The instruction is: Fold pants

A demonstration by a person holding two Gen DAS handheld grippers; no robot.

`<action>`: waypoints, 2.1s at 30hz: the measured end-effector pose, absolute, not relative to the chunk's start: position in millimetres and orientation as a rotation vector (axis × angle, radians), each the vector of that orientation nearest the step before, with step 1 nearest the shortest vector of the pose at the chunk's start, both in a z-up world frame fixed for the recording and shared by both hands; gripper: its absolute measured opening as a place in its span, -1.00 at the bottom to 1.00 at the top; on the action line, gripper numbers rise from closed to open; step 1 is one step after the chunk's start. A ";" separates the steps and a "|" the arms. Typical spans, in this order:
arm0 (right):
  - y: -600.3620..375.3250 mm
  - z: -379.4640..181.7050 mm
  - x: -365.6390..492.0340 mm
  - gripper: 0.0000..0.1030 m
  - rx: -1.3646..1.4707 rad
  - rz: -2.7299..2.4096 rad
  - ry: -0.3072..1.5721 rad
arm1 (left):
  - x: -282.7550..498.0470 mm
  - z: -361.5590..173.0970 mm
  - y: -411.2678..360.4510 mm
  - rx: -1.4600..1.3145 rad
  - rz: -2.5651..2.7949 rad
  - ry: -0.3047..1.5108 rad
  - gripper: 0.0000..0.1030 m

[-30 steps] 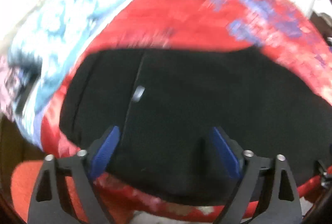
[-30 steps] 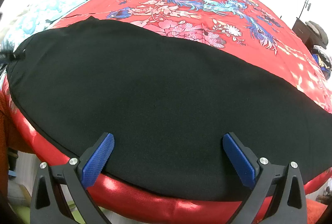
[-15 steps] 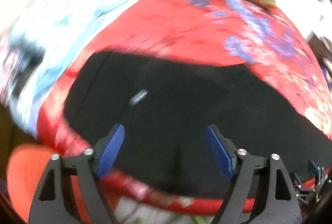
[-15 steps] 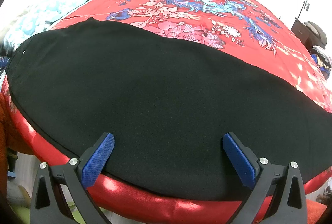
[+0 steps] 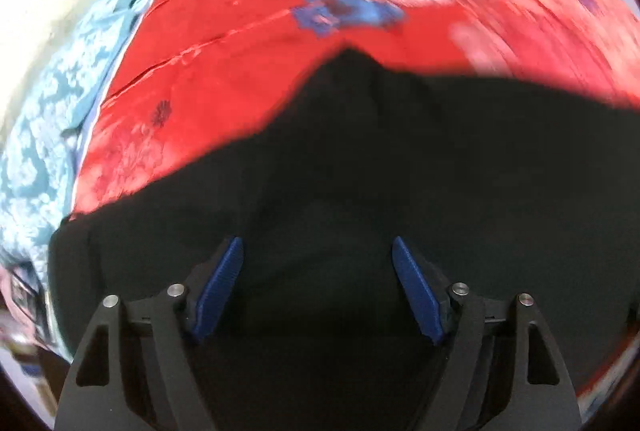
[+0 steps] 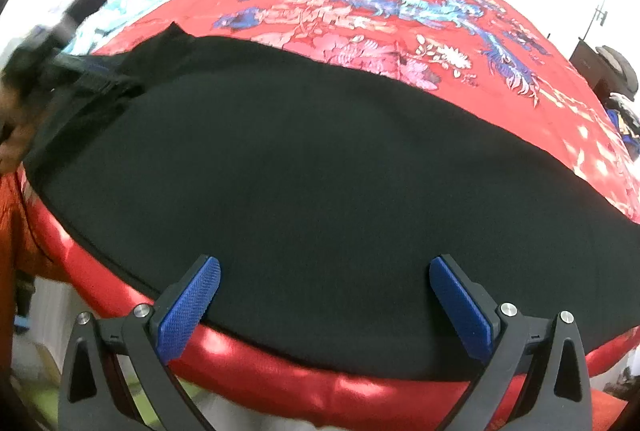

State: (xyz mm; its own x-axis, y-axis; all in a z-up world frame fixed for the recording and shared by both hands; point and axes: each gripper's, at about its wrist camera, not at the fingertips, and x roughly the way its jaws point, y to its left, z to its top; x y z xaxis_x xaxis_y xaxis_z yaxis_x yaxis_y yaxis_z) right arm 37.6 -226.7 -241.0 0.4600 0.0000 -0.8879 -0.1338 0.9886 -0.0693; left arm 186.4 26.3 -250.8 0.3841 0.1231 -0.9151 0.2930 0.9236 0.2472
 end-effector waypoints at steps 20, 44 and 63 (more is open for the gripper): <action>-266.8 -202.6 30.0 0.99 -0.014 -0.018 0.977 | 118.3 -207.0 122.2 0.116 0.035 1.045 0.75; -328.6 -196.9 28.5 0.99 0.171 -0.253 0.903 | 136.0 -217.6 140.5 0.008 0.077 1.033 0.82; -328.7 -194.4 26.7 1.00 0.171 -0.256 0.886 | 135.5 -216.9 143.6 0.017 0.109 1.016 0.82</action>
State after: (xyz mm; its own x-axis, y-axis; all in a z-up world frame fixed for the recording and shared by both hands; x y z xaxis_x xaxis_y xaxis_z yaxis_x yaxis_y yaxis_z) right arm 26.7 -328.7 -194.4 0.6052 -0.1494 -0.7819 0.2904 0.9560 0.0421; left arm 135.5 143.6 -216.9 0.5217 0.0985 -0.8474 -0.0826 0.9945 0.0648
